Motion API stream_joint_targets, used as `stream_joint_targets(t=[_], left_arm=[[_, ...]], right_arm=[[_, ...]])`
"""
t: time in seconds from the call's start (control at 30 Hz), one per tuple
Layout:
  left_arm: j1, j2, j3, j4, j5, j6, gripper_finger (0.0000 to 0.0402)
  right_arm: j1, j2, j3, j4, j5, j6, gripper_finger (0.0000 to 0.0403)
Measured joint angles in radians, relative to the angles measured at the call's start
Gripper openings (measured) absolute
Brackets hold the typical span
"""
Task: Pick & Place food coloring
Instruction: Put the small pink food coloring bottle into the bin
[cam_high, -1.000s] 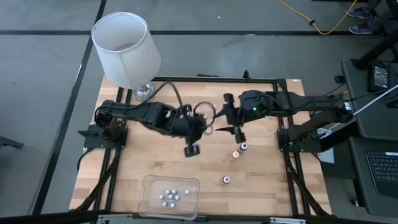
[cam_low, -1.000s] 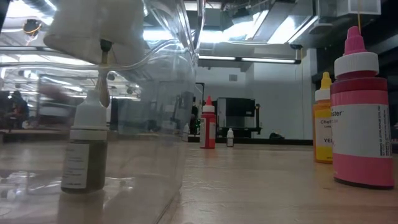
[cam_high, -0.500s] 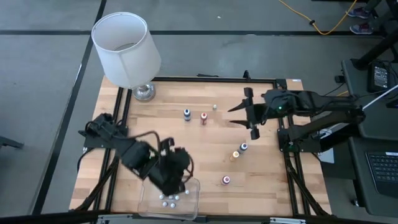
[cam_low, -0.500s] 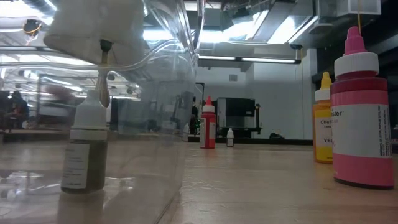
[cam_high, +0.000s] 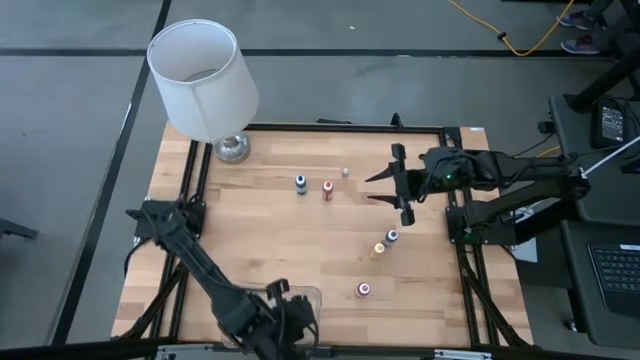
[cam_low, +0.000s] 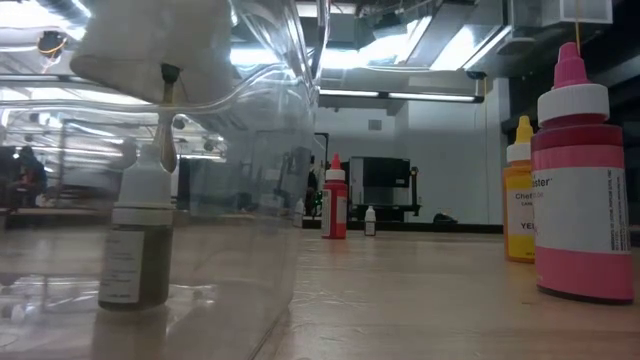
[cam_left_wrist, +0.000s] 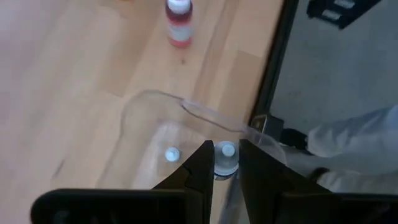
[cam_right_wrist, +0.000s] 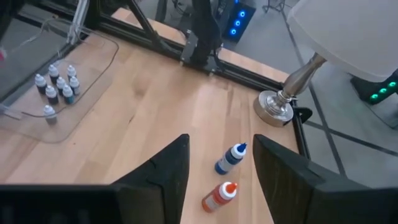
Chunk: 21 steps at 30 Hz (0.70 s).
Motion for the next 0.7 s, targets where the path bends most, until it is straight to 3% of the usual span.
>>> stream_joint_targets(t=[0.7], left_arm=[[-0.088, 0.251, 0.0, 0.039, -0.147, -0.25, 0.0059]], right_arm=[[0.005, -0.002, 0.0, 0.029, -0.08, 0.003, 0.0177]])
